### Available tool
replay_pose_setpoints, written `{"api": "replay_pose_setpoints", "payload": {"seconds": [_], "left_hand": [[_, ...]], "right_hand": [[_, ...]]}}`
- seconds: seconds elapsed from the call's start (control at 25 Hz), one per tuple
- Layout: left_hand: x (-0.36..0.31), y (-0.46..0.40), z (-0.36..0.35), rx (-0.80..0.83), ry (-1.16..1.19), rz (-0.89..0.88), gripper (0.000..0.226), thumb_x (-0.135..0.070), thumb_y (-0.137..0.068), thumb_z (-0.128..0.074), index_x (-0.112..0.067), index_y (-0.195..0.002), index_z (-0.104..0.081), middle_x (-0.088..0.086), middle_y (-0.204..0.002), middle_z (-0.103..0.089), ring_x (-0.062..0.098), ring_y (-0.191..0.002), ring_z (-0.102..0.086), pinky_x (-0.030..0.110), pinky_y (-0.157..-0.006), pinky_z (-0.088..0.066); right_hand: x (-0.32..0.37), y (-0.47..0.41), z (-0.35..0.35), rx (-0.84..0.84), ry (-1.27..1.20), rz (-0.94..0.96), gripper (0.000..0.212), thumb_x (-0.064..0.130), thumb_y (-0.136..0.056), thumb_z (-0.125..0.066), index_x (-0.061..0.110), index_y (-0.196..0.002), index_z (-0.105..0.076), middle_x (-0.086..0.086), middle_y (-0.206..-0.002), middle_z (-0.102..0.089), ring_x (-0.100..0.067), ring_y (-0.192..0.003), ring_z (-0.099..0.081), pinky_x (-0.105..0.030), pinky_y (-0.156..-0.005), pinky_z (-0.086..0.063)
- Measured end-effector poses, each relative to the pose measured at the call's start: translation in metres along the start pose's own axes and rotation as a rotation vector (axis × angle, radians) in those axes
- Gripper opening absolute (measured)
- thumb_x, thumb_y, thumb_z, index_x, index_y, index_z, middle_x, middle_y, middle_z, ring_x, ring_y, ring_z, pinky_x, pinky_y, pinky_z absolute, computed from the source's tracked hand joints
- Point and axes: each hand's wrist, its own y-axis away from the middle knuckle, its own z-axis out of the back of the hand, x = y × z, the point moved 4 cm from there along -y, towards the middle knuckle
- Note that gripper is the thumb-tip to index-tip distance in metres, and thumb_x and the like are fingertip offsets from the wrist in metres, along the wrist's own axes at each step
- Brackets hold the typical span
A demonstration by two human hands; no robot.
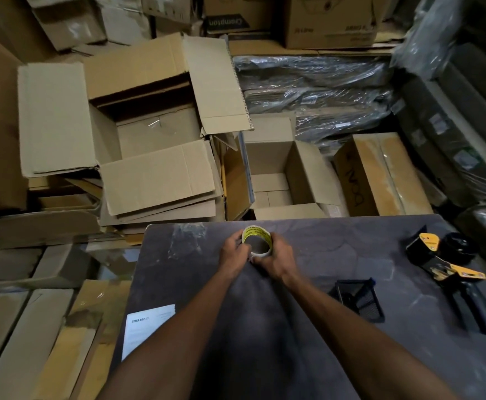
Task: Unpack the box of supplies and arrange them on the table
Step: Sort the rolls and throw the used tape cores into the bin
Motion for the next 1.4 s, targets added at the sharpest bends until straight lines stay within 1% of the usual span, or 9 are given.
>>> {"api": "replay_pose_setpoints", "payload": {"seconds": [0.16, 0.28, 0.36, 0.52, 0.68, 0.92, 1.12, 1.28, 1.4], "left_hand": [[0.017, 0.021, -0.002, -0.070, 0.139, 0.042, 0.055, -0.018, -0.069, -0.051, -0.035, -0.118, -0.069, -0.007, -0.103, -0.075, 0.016, -0.090, -0.070, 0.033, -0.072, -0.060], [0.007, 0.043, -0.004, -0.161, 0.241, 0.010, 0.046, -0.025, -0.071, -0.052, -0.033, -0.112, -0.072, -0.008, -0.101, -0.076, 0.016, -0.093, -0.071, 0.042, -0.084, -0.060], [-0.019, 0.073, -0.003, -0.211, 0.288, -0.047, 0.039, -0.024, -0.077, -0.053, -0.027, -0.110, -0.074, -0.008, -0.101, -0.075, 0.013, -0.094, -0.071, 0.035, -0.083, -0.060], [-0.056, 0.129, -0.008, -0.266, 0.310, -0.198, 0.031, -0.013, -0.090, -0.049, -0.019, -0.104, -0.077, -0.006, -0.096, -0.075, 0.007, -0.089, -0.068, 0.008, -0.063, -0.050], [-0.077, 0.187, -0.030, -0.266, 0.334, -0.308, 0.032, -0.010, -0.088, -0.048, -0.024, -0.095, -0.076, -0.006, -0.093, -0.076, 0.011, -0.090, -0.071, 0.015, -0.066, -0.053], [-0.083, 0.278, -0.101, -0.198, 0.332, -0.342, 0.032, -0.027, -0.082, -0.045, -0.025, -0.095, -0.074, -0.002, -0.096, -0.076, 0.020, -0.093, -0.071, 0.038, -0.079, -0.056], [-0.071, 0.338, -0.176, -0.085, 0.248, -0.330, 0.025, -0.033, -0.079, -0.051, -0.031, -0.090, -0.074, 0.001, -0.089, -0.076, 0.024, -0.081, -0.070, 0.046, -0.073, -0.057], [-0.071, 0.382, -0.229, -0.010, 0.204, -0.357, 0.021, -0.024, -0.088, -0.053, -0.030, -0.085, -0.073, -0.002, -0.084, -0.073, 0.017, -0.079, -0.066, 0.040, -0.075, -0.054], [-0.069, 0.398, -0.265, 0.023, 0.132, -0.358, 0.022, -0.034, -0.082, -0.051, -0.039, -0.085, -0.072, -0.008, -0.092, -0.075, 0.016, -0.091, -0.070, 0.042, -0.080, -0.057]], "right_hand": [[0.001, 0.039, 0.008, -0.068, -0.115, 0.065, 0.066, 0.045, -0.063, -0.086, 0.031, -0.118, -0.053, 0.009, -0.112, -0.066, -0.011, -0.103, -0.063, -0.031, -0.089, -0.056], [0.008, 0.062, 0.021, -0.116, -0.169, 0.112, 0.076, 0.042, -0.064, -0.086, 0.030, -0.131, -0.051, 0.010, -0.122, -0.063, -0.009, -0.111, -0.060, -0.029, -0.095, -0.053], [0.013, 0.078, 0.034, -0.153, -0.183, 0.169, 0.076, 0.042, -0.064, -0.086, 0.031, -0.130, -0.050, 0.011, -0.122, -0.063, -0.008, -0.112, -0.060, -0.029, -0.095, -0.053], [0.017, 0.115, 0.070, -0.221, -0.238, 0.262, 0.069, 0.044, -0.063, -0.085, 0.036, -0.123, -0.052, 0.015, -0.113, -0.064, -0.003, -0.103, -0.062, -0.033, -0.088, -0.057], [0.007, 0.163, 0.115, -0.236, -0.300, 0.323, 0.070, 0.038, -0.063, -0.087, 0.035, -0.123, -0.052, 0.015, -0.113, -0.065, -0.002, -0.102, -0.064, -0.034, -0.087, -0.059], [-0.050, 0.243, 0.199, -0.311, -0.321, 0.345, 0.067, 0.037, -0.061, -0.087, 0.032, -0.120, -0.057, 0.013, -0.109, -0.069, 0.002, -0.099, -0.064, -0.030, -0.087, -0.057], [-0.120, 0.307, 0.261, -0.365, -0.347, 0.286, 0.068, 0.037, -0.058, -0.091, 0.029, -0.119, -0.060, 0.013, -0.105, -0.071, 0.005, -0.095, -0.065, -0.027, -0.081, -0.058], [-0.170, 0.341, 0.297, -0.395, -0.372, 0.231, 0.066, 0.038, -0.058, -0.089, 0.034, -0.117, -0.060, 0.016, -0.102, -0.070, 0.007, -0.092, -0.064, -0.030, -0.080, -0.059], [-0.200, 0.357, 0.322, -0.409, -0.387, 0.200, 0.068, 0.038, -0.058, -0.089, 0.031, -0.120, -0.061, 0.013, -0.106, -0.070, 0.004, -0.095, -0.065, -0.030, -0.080, -0.058]]}}
